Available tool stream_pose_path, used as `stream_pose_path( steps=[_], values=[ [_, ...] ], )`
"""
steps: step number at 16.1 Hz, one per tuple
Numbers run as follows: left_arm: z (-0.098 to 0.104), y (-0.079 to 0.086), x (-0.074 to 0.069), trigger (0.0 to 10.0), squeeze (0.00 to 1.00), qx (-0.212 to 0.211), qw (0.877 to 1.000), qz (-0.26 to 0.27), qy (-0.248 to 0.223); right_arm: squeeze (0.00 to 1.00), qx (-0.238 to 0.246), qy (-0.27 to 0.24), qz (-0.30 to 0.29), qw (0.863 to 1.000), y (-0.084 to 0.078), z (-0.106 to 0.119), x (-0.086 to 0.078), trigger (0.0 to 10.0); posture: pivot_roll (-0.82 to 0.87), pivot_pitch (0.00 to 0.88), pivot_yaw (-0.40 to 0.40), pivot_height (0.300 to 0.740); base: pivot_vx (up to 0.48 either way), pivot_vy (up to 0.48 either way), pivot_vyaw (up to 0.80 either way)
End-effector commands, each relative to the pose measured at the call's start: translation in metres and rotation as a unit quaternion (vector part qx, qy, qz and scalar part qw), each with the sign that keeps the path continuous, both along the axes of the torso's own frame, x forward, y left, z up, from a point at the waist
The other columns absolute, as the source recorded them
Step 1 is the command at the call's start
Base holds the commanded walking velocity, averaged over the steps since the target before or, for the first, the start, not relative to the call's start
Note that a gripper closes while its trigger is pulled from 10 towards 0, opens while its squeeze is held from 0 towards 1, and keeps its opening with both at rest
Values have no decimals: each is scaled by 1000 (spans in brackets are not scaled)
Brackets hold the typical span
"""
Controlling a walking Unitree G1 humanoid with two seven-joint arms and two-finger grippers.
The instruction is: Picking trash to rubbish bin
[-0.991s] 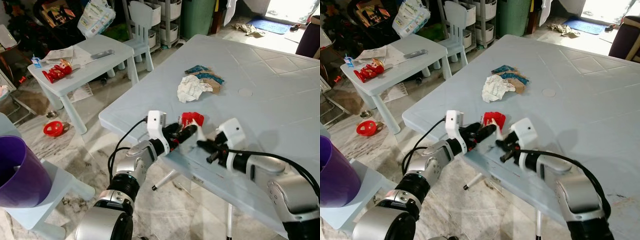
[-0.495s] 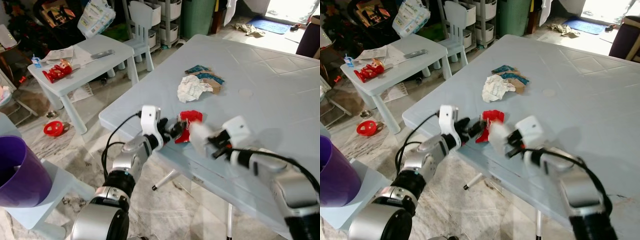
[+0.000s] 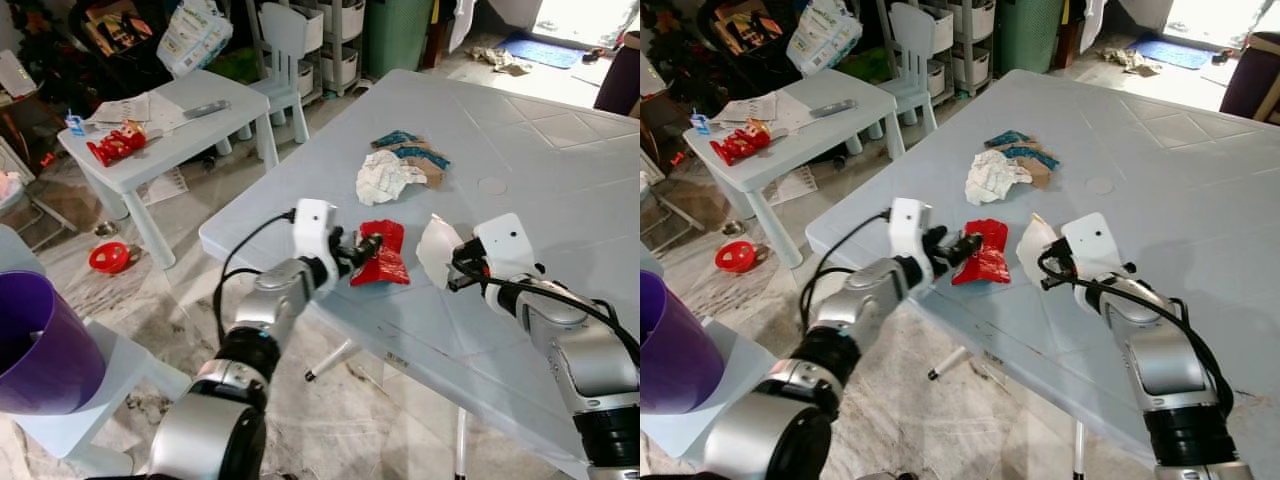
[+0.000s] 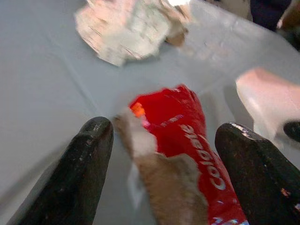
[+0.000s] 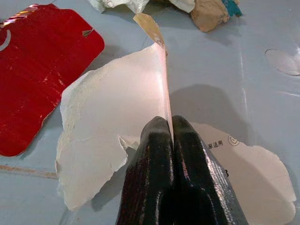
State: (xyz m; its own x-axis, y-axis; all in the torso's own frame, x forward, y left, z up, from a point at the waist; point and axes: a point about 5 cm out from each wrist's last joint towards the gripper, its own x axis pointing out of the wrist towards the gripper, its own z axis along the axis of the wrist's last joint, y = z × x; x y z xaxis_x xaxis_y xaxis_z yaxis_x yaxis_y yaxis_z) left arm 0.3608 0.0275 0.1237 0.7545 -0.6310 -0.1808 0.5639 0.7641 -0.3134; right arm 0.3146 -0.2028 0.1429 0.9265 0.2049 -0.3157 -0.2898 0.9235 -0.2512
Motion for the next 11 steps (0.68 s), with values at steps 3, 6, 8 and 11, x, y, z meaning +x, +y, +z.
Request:
stream_pose_path(
  steps=[3,6,8,11],
  values=[
    [-7,-14,-4,10000,0,37,999,-9,20,0,-18,-13,-37,999,-13,2,2,0,-122,47,78,740,0,0,0],
    [-19,-19,-8,1647,0,67,997,-6,44,0,-19,-8,-37,999,-15,-1,-2,0,-129,48,79,740,0,0,0],
    [-29,-17,-12,0,0,85,994,-1,62,0,-18,-7,-37,999,-15,-1,-3,0,-137,51,81,740,0,0,0],
    [-37,-10,-13,0,0,100,993,10,67,0,-15,-5,-32,999,-12,-3,-4,0,-127,54,82,740,0,0,0]
  ],
)
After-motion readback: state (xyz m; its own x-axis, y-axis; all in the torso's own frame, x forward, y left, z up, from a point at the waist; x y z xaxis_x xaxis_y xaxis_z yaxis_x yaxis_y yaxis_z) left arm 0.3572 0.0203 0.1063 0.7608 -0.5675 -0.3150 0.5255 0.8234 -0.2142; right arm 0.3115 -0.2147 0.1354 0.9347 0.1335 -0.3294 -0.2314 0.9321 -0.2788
